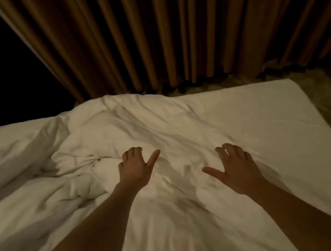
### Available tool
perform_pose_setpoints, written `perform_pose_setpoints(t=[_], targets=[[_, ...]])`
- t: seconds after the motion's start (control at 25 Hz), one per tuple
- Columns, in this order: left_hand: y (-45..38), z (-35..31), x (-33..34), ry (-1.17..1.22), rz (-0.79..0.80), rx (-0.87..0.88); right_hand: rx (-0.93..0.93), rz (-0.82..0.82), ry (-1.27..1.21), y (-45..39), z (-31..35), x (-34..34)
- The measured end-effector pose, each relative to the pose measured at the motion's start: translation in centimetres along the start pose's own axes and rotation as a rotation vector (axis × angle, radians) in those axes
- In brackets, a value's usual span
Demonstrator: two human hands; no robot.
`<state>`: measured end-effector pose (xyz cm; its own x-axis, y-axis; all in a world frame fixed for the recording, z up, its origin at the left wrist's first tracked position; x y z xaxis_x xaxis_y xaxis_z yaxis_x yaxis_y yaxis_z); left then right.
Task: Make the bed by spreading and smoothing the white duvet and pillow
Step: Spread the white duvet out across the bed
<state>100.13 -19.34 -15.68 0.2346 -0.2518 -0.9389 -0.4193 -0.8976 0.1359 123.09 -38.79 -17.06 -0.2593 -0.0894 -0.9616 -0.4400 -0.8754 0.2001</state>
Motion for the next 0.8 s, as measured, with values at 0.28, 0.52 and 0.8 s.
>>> perform_pose_setpoints(t=[0.28,0.52,0.8], targets=[[-8.3,19.1,-0.5,0.014,0.013,-0.241,-0.080,0.151,0.065,-16.2,19.2,8.2],[-15.4,22.6,6.5,0.028,0.155,-0.137,-0.092,0.041,0.179,-22.9,25.0,16.1],[-18.2,24.7,12.4,0.086,0.106,-0.338,-0.129,-0.046,0.202,-25.3,23.6,21.6]])
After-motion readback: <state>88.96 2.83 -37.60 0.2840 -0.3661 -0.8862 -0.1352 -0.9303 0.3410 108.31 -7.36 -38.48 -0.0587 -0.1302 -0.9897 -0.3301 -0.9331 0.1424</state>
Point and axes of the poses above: each hand's wrist, its own y-axis away from the middle knuckle, its own x-axis out of the palm, z = x × y, the point moved 6 cm from there along -y, towards the middle knuckle, and after that the axes turned 2 degrees about z, right-handed, at the moved point
